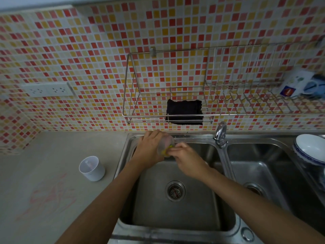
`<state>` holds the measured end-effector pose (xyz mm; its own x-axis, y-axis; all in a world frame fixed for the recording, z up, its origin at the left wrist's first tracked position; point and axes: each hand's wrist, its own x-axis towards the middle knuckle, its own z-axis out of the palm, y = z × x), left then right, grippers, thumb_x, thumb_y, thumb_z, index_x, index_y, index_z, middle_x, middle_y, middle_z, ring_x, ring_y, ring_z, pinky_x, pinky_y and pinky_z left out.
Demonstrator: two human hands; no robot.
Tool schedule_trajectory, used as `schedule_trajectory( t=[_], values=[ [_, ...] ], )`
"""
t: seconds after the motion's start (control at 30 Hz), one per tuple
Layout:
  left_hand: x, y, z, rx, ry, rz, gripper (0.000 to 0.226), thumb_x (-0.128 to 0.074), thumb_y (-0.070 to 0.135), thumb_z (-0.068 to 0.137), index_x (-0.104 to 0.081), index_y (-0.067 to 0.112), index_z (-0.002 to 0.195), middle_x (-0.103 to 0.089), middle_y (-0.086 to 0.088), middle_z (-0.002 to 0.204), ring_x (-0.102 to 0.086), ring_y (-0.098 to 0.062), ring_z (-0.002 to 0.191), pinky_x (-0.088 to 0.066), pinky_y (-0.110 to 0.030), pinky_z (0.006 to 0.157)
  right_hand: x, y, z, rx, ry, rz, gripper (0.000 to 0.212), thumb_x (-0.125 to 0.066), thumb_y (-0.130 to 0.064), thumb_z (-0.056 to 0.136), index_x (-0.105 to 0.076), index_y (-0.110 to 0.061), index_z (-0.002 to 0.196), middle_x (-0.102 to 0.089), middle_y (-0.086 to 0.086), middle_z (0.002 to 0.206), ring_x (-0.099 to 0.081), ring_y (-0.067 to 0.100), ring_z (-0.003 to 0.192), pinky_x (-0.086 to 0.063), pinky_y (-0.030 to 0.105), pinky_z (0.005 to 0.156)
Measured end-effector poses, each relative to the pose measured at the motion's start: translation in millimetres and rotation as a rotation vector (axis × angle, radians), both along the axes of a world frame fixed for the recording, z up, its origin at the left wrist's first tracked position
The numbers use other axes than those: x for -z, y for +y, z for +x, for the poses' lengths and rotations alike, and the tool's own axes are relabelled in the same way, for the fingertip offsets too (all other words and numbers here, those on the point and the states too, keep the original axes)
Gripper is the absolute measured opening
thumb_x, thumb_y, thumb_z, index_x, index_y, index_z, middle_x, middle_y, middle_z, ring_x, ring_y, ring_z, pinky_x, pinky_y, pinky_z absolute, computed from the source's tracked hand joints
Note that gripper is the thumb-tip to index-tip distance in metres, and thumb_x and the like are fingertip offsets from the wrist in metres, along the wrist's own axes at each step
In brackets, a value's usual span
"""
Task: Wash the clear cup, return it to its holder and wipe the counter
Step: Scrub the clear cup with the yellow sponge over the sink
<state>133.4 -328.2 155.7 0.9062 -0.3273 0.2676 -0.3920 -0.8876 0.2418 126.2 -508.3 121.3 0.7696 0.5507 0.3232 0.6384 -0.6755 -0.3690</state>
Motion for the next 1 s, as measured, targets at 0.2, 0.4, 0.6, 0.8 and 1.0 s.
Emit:
schedule_trajectory(
  t=[0.2, 0.4, 0.6, 0.8, 1.0],
  values=[
    [-5, -5, 0, 0.054, 0.084, 0.019, 0.071, -0.077, 0.037, 0.071, -0.045, 0.026, 0.133, -0.048, 0.003, 0.130, -0.039, -0.021, 0.120, -0.036, -0.037, 0.096, -7, -5, 10, -0.047, -0.172, -0.218, 0.038, -0.075, -0.007, 0.070, -0.071, -0.022, 0.105, -0.070, -0.008, 0.107, -0.056, 0.023, 0.103, -0.049, 0.038, 0.081],
    [-14, -1, 4, 0.072, 0.144, 0.022, 0.075, -0.080, 0.032, 0.070, -0.044, 0.021, 0.135, -0.047, 0.002, 0.133, -0.039, -0.020, 0.122, -0.028, -0.025, 0.102, -4, -9, 6, -0.015, -0.015, -0.033, 0.041, -0.067, 0.001, 0.079, -0.069, -0.020, 0.115, -0.070, -0.003, 0.110, -0.053, 0.021, 0.102, -0.048, 0.034, 0.089],
    [-11, -1, 6, 0.132, 0.268, 0.024, 0.076, -0.079, 0.021, 0.069, -0.043, 0.016, 0.136, -0.045, -0.001, 0.139, -0.035, -0.017, 0.130, -0.015, -0.015, 0.097, 4, -17, 5, -0.119, -0.177, -0.171, 0.032, -0.073, -0.018, 0.078, -0.069, -0.028, 0.108, -0.068, -0.017, 0.107, -0.053, 0.017, 0.100, -0.050, 0.033, 0.078],
    [-2, -2, 6, 0.076, 0.329, -0.193, 0.091, -0.085, 0.029, 0.060, -0.036, 0.018, 0.136, -0.044, 0.002, 0.134, -0.039, -0.018, 0.126, -0.033, -0.028, 0.104, -2, -21, 3, -0.065, -0.276, -0.144, 0.023, -0.059, -0.018, 0.083, -0.068, -0.021, 0.105, -0.067, -0.009, 0.108, -0.054, 0.020, 0.100, -0.051, 0.030, 0.082],
    [12, -9, 1, 0.014, 0.123, -0.322, 0.090, -0.088, 0.031, 0.057, -0.039, 0.014, 0.130, -0.037, 0.005, 0.122, -0.035, -0.001, 0.108, -0.032, -0.002, 0.090, -8, -17, -1, -0.008, -0.201, -0.062, 0.039, -0.075, -0.006, 0.074, -0.069, -0.018, 0.110, -0.068, -0.007, 0.114, -0.053, 0.017, 0.104, -0.049, 0.029, 0.089]
  ],
)
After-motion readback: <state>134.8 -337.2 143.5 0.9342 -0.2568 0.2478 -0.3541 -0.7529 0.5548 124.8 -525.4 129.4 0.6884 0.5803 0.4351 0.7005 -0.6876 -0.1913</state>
